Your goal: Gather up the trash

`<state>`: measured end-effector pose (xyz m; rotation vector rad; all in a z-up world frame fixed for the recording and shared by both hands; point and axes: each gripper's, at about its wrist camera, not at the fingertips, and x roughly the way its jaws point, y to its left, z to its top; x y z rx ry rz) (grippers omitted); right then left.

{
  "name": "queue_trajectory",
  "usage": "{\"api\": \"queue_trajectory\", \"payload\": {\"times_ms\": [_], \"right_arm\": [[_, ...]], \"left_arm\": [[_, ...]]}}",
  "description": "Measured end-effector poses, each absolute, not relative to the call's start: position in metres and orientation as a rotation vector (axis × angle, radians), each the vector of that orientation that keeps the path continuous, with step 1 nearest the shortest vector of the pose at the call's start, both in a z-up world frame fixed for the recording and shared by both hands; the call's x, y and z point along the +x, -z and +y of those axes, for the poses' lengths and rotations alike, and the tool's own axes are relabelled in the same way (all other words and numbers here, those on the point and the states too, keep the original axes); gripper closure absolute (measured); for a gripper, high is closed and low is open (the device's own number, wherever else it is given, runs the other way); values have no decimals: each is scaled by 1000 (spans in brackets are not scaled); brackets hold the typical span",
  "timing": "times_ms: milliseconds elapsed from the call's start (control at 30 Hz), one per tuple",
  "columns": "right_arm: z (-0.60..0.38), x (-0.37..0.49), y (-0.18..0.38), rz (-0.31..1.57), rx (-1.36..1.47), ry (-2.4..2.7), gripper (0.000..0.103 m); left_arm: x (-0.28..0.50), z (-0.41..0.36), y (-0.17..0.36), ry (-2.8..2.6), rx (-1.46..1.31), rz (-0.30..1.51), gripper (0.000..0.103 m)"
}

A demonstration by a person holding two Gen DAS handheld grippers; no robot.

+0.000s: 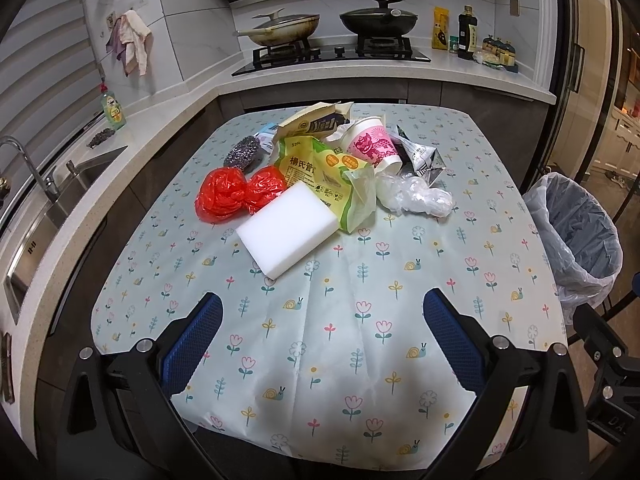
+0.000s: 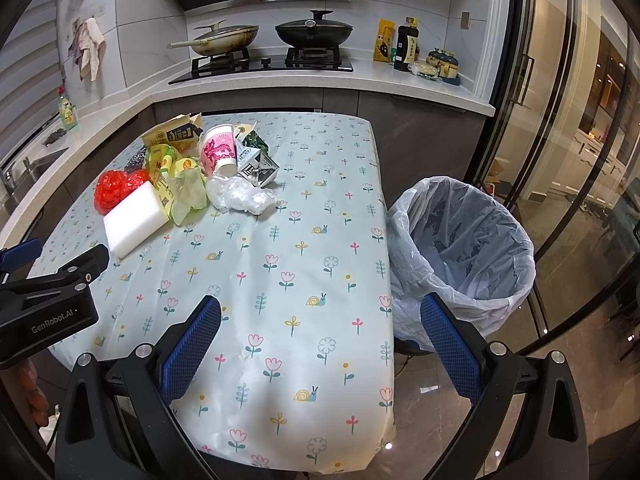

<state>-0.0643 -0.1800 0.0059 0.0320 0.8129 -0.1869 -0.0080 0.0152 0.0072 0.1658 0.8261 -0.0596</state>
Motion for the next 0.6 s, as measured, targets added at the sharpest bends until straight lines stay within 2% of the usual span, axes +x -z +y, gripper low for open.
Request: {"api": "queue_trajectory", "payload": {"times_ms": [600], "right_arm": [[-177,-58,-6,821,19,178,7]], "left_arm": [[-1,15,-3,77,146,852,7]]}}
